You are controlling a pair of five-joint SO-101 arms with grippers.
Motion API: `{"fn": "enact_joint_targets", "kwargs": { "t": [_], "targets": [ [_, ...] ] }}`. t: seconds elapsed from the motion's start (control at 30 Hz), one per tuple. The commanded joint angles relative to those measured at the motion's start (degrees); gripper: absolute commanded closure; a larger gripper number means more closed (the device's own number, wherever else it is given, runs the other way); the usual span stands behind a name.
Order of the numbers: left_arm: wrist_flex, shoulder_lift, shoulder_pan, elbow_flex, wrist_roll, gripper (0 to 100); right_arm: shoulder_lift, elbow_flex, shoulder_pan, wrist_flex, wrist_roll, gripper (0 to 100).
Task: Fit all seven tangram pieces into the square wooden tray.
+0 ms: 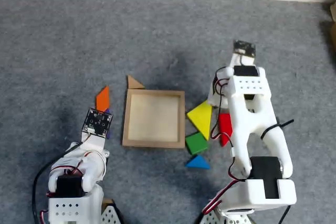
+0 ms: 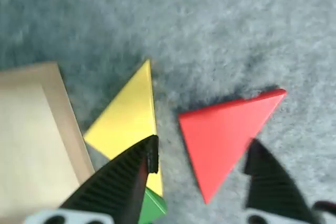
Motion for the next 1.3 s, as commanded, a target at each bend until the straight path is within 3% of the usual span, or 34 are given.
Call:
{"fn": "enact_joint_targets", "kwargs": {
  "t": [0.0,0.17,0.47,1.27],
  "targets": [
    [0.35,-0.22,-0.57,1.1,0.26,100,-0.66,-0.22,-0.66,-3.47,-6.59,66.5],
    [0.35,-0.22,-0.57,1.1,0.26,100,7.08,-0.13,0.48,-5.58,-10.55,66.5],
    [0.35,-0.22,-0.57,1.1,0.26,100,14.73,-2.59,3.74,-7.96,-10.64,66.5],
    [0.35,-0.22,-0.57,1.1,0.26,100,16.13,-4.44,3.82,-8.22,-17.58,66.5]
  ]
}}
